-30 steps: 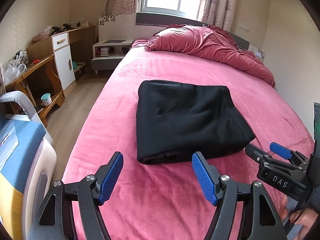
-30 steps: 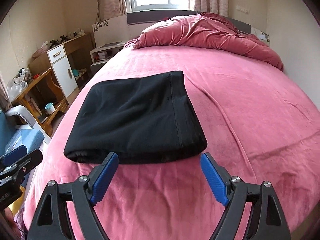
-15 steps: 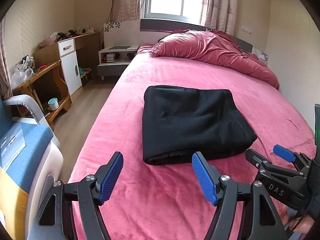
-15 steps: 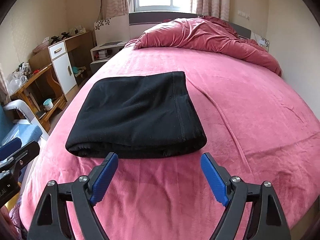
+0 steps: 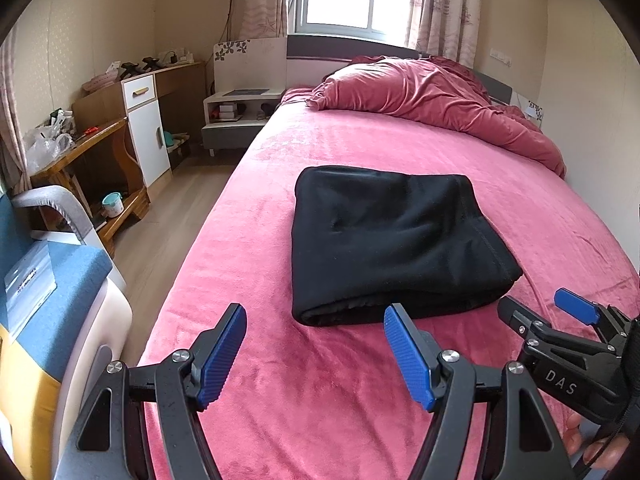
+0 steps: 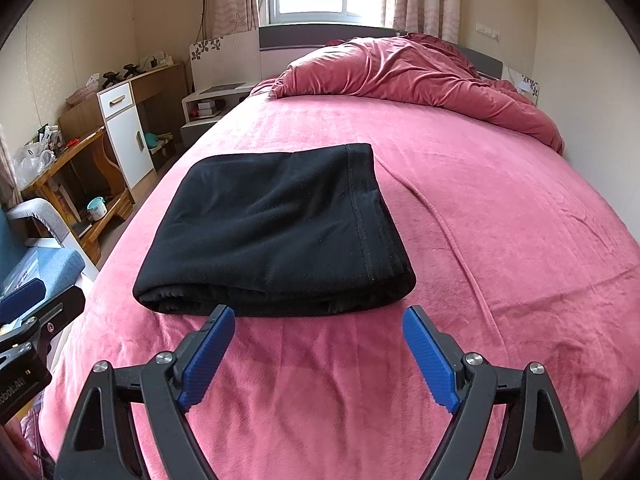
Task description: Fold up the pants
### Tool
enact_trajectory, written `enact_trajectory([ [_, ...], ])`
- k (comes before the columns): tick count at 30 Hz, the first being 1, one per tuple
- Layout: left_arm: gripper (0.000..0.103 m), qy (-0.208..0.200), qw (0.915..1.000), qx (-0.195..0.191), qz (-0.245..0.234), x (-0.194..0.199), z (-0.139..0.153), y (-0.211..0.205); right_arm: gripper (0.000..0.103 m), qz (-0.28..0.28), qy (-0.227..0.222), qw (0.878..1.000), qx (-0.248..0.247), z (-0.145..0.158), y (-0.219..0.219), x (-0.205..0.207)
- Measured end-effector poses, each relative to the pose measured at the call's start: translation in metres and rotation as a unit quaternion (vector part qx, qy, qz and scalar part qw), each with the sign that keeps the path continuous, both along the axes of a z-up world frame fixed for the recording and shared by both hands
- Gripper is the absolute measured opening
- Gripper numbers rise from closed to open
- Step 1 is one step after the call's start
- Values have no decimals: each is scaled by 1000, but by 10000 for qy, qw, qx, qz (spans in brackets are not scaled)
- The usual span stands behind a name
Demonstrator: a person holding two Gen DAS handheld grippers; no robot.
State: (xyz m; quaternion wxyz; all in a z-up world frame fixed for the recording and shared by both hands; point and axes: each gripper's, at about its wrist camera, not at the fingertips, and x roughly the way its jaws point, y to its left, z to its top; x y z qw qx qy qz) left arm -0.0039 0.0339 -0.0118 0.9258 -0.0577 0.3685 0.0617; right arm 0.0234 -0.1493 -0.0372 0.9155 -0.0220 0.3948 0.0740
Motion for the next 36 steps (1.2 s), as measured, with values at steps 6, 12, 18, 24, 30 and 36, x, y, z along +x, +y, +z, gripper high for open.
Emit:
enact_trajectory([
  [6,73,-5,10000,1,3,-1,1,-1,87,1,-10,10000,-14,0,0,-1],
  [12,73,-9,10000,22,-10,-1,2,-1,87,6,-9,10000,-8,0,1,-1],
  [18,73,-18,10000,8,-16,-2,3,-1,88,18,-21,10000,-12,0,1,-1],
  [24,73,-45,10000,47,-23,-4,4,-2,88,24,-25,10000,-5,0,1,-1],
  [30,73,-76,10000,62,-9,-7,6,-4,89,29,-52,10000,-15,1,2,-4],
  [36,73,-100,9999,74,-13,-10,8,-6,89,13,-73,10000,-29,3,2,-6],
])
